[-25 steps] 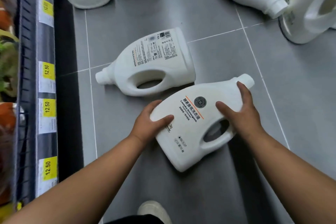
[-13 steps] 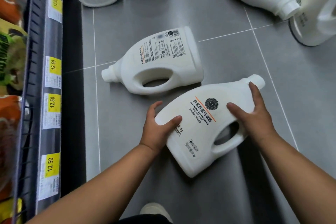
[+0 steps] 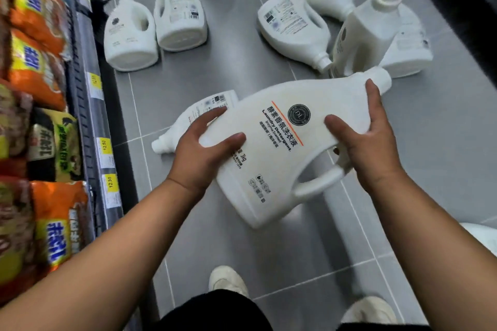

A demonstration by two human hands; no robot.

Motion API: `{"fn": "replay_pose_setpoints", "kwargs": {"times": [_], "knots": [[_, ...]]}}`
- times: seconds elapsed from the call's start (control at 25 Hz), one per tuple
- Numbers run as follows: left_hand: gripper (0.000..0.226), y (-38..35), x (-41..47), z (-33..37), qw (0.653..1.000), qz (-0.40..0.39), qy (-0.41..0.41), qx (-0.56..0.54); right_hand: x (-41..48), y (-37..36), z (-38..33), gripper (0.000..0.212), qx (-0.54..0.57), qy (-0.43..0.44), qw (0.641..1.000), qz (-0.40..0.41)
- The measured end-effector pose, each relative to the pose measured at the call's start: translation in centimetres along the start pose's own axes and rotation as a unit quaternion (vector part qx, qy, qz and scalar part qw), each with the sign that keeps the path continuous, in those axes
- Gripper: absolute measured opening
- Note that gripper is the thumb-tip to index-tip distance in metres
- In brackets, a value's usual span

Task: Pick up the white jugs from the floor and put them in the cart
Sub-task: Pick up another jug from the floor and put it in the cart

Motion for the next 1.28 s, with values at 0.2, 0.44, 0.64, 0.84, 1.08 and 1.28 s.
{"fn": "replay_pose_setpoints", "kwargs": {"times": [0.2,0.44,0.64,0.84,1.08,1.28], "knots": [[0.06,1.3,-7.6,21.3,0.994,-0.068,-0.08,0.02,-7.5,4.9,-20.5,0.084,0.069,0.058,0.993,0.069],[0.049,2.2,-20.4,45.3,0.979,-0.143,-0.143,0.005,-20.0,11.7,-45.7,0.086,0.072,0.116,0.981,0.137],[0.051,1.1,-29.5,58.4,0.944,-0.246,-0.221,-0.009,-31.3,16.9,-58.4,0.089,0.092,0.193,0.951,0.224],[0.059,-2.6,-38.0,65.0,0.878,-0.384,-0.286,0.001,-43.7,22.0,-63.6,0.093,0.107,0.246,0.898,0.348],[0.057,-9.8,-52.3,66.0,0.772,-0.545,-0.328,0.001,-60.2,29.2,-63.5,0.09,0.072,0.285,0.809,0.509],[0.062,-16.7,-66.5,63.1,0.71,-0.621,-0.332,0.019,-73.7,36.5,-59.8,0.093,0.077,0.292,0.733,0.61]]}}
Point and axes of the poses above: each hand's wrist, its own x-axis towards the middle knuckle, its own y-axis out of the back of the hand, z = x × y, the point moved 1 cm from there along x, towards the middle knuckle, and after that the axes turned 13 degrees about x, right-handed, at the moved point
